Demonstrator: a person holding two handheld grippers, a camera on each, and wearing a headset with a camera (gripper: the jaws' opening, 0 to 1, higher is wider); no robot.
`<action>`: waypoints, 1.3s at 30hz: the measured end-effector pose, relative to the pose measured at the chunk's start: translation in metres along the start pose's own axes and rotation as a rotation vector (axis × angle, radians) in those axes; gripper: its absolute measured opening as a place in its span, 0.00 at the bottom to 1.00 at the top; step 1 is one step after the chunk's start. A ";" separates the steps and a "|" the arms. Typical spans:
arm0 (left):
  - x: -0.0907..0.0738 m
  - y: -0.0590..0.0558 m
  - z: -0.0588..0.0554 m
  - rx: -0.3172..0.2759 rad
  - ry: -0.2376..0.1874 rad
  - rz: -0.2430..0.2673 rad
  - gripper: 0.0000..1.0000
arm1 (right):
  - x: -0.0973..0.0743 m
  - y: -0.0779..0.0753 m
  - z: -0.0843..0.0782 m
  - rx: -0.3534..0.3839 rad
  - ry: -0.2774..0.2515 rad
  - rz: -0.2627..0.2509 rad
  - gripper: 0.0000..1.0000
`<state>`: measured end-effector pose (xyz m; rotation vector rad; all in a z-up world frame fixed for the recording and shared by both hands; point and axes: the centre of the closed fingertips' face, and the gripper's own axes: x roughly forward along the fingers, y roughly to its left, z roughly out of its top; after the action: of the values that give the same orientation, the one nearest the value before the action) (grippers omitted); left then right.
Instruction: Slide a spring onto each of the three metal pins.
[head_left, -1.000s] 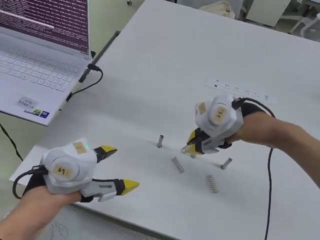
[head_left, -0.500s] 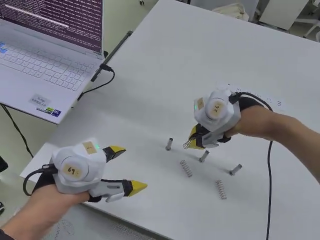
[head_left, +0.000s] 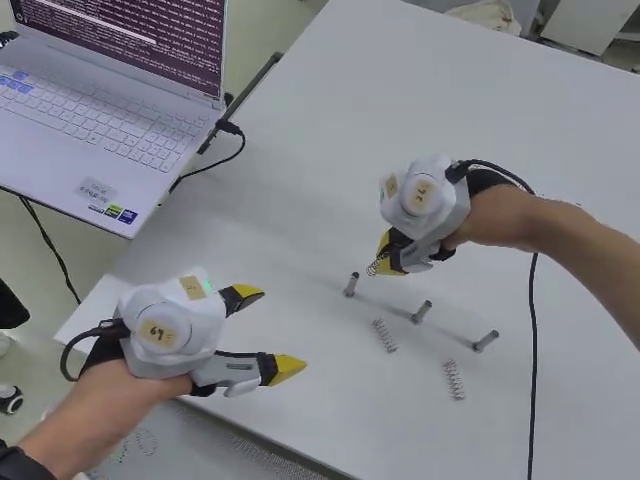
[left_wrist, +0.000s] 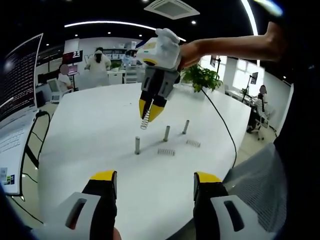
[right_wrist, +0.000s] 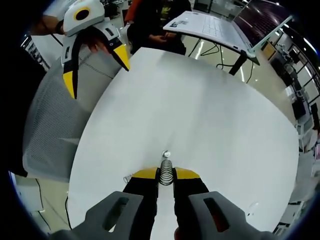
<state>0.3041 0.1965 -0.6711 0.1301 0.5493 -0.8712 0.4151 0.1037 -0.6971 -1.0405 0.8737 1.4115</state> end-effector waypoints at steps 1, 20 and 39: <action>0.000 0.000 0.000 0.001 0.002 -0.001 0.58 | 0.001 -0.001 0.001 -0.001 0.001 0.003 0.08; -0.002 0.000 -0.004 -0.017 0.011 0.006 0.56 | 0.018 -0.001 0.002 -0.044 0.026 0.051 0.08; -0.003 0.002 -0.007 -0.028 0.017 0.010 0.55 | 0.029 0.002 0.006 -0.066 0.034 0.074 0.08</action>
<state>0.3018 0.2022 -0.6759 0.1151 0.5760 -0.8526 0.4130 0.1194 -0.7224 -1.0943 0.9037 1.4973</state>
